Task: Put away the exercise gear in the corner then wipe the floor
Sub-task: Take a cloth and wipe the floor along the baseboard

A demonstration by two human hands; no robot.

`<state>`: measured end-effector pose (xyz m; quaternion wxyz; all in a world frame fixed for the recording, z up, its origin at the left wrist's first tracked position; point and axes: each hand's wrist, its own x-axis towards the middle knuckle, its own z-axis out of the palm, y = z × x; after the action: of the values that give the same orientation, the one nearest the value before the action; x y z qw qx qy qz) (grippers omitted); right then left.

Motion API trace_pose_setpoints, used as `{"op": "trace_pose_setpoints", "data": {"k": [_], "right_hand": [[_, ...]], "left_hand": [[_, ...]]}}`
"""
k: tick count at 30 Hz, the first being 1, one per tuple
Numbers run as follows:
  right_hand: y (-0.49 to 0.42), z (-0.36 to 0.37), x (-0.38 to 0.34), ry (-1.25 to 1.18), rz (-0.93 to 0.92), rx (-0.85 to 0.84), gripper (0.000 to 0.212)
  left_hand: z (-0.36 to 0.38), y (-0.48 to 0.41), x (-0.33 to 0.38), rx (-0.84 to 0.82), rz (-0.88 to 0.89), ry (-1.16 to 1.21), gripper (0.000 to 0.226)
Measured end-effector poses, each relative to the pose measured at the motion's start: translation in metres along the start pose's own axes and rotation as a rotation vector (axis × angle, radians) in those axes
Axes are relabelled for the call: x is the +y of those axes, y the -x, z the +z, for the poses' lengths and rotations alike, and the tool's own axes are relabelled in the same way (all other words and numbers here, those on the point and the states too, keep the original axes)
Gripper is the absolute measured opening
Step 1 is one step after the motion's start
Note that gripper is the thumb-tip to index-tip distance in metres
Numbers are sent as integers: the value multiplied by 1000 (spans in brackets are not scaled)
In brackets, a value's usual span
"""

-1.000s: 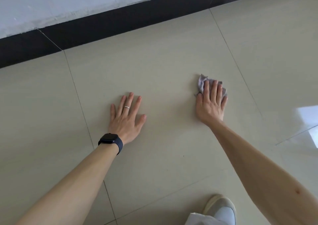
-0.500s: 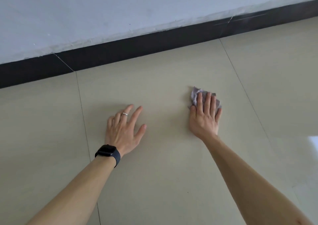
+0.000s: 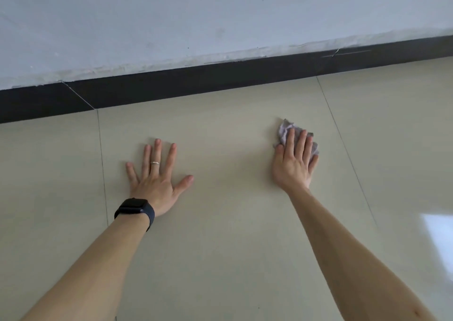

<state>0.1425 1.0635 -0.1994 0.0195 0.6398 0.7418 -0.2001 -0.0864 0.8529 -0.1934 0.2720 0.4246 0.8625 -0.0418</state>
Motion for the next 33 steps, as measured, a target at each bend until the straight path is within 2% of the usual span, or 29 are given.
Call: {"op": "trace_pose_setpoints", "data": {"k": [1,2,5,7,9,14,17,19,20,21,24,25,26,28,31,33], "right_hand": [[9,7,-11,0,-25,4,59],[25,17,-22,27,-137,7,59],[70,37,-38,178,-705,-109,56],[47,30,-34,243,-920,-126,55],[6,16,-27,263,-848,-85,55],[-89,-13,-48,69,-137,-3,59],[-113,-7,-100,-29,100,34,64],[-102,11,-134,-19,78,99,67],[-87,23,-145,14,-7,125,67],[-66,32,-150,61,-159,113,65],[6,46,-138,248,-787,-140,59],[13,42,-127,296,-915,-183,58],[8,34,-115,313,-950,-189,57],[-14,16,-88,270,-769,-144,57],[-35,-5,-57,121,-242,-101,58],[-14,7,-63,61,-116,-55,59]], "left_hand": [[0,0,1,-11,-3,5,83],[0,0,2,-21,-8,14,84],[-2,-1,0,-34,-22,31,84],[-4,-2,-1,-27,-21,25,83],[-5,-4,-2,-17,-16,37,83],[5,0,-5,8,-20,79,85],[3,-5,-6,42,-25,85,85],[1,-5,-7,33,-30,86,85],[2,-4,-7,21,-39,88,85],[2,-4,-7,5,-46,88,84],[-1,-4,-5,-38,-63,109,84],[-3,-5,-3,-48,-66,118,84],[-4,-5,-2,-52,-63,115,84],[-5,-4,-1,-52,-60,102,84],[1,-1,-1,-29,-45,100,84],[5,-2,-1,16,-34,96,80]]}}
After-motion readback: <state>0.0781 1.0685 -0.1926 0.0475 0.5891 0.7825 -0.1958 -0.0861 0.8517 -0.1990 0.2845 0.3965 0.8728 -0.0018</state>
